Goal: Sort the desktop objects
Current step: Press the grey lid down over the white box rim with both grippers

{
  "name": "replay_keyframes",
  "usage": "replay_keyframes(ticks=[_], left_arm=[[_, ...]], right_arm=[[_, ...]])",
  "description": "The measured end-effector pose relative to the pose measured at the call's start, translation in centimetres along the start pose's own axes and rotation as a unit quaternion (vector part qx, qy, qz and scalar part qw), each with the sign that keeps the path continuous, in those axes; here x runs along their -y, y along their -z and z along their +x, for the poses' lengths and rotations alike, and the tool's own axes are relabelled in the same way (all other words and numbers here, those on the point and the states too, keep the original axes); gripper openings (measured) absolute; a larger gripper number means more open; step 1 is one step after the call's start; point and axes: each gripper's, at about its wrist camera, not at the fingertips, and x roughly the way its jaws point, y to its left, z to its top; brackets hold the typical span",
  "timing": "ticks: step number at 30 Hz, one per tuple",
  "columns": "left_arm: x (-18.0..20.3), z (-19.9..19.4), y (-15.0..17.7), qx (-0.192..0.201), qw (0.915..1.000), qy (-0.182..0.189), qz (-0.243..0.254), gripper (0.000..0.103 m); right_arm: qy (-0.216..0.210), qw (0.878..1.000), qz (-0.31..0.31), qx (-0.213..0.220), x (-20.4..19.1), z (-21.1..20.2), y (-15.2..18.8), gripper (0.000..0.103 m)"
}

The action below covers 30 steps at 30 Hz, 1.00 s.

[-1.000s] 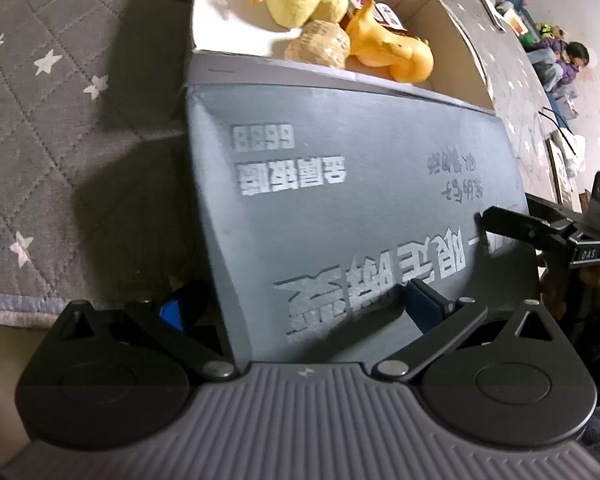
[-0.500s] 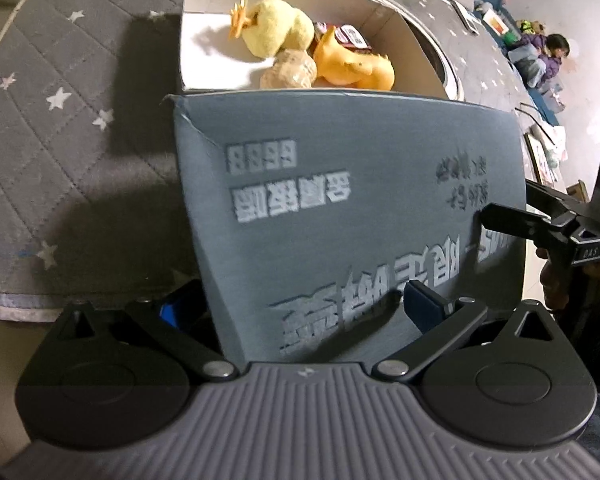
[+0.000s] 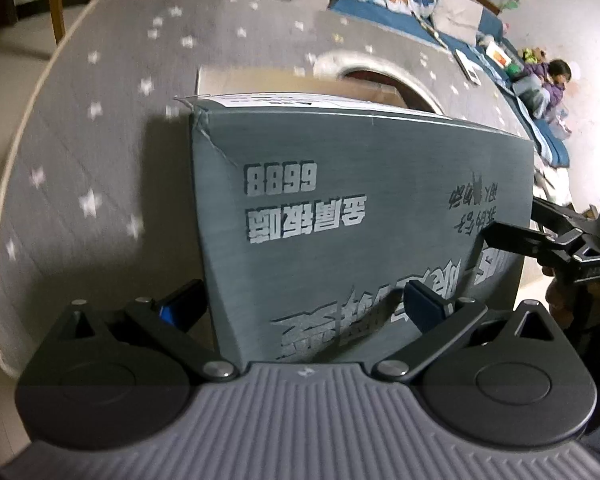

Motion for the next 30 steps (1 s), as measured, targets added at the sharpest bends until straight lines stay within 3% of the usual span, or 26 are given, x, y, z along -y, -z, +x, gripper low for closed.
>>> replay_keyframes(ticks=[7,13,30], left_arm=[[0.3,-0.2,-5.2,0.019,0.9998,-0.005,0.01,0.103],[-0.1,1.3,-8.2,0.002,1.0,-0.003,0.008,0.103],[-3.9,6.0,-12.2,-0.05,0.9981,0.019,-0.03,0.103]], right_arm=[[0.007,1.0,0.003,0.006,1.1,1.4,-5.5,0.103],[0.01,1.0,0.019,-0.004,2.8,2.9,-8.5,0.103],[0.008,0.994,0.093,-0.056,7.6,7.5,-10.7,0.103]])
